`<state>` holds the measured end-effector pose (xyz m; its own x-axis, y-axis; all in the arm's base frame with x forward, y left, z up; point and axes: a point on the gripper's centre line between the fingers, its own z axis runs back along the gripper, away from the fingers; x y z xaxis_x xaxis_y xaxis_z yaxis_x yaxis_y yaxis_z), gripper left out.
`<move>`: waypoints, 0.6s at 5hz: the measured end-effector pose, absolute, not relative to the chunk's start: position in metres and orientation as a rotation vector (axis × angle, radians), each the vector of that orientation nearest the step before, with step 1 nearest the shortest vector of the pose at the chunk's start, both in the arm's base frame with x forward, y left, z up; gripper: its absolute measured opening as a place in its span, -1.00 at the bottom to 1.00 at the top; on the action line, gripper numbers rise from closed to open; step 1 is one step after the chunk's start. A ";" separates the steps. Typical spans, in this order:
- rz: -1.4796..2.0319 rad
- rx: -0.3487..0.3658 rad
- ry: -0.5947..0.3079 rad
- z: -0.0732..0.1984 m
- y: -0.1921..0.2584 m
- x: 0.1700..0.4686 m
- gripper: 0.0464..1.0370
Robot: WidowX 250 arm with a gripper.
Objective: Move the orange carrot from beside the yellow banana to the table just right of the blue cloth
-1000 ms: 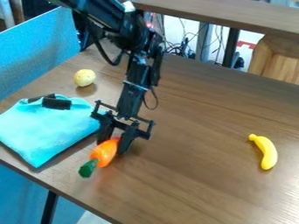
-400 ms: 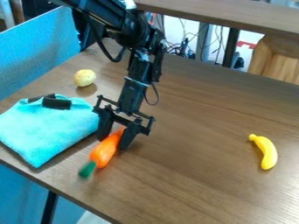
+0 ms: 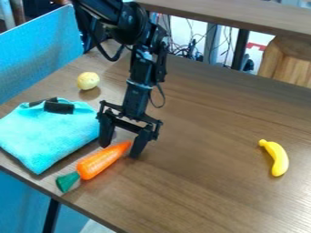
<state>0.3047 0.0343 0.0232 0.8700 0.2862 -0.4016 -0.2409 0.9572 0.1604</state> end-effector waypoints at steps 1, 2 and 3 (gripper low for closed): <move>0.287 0.107 0.432 0.023 0.034 0.306 0.89; 0.295 0.109 0.427 0.025 0.034 0.307 0.89; 0.303 0.115 0.423 0.026 0.035 0.309 0.90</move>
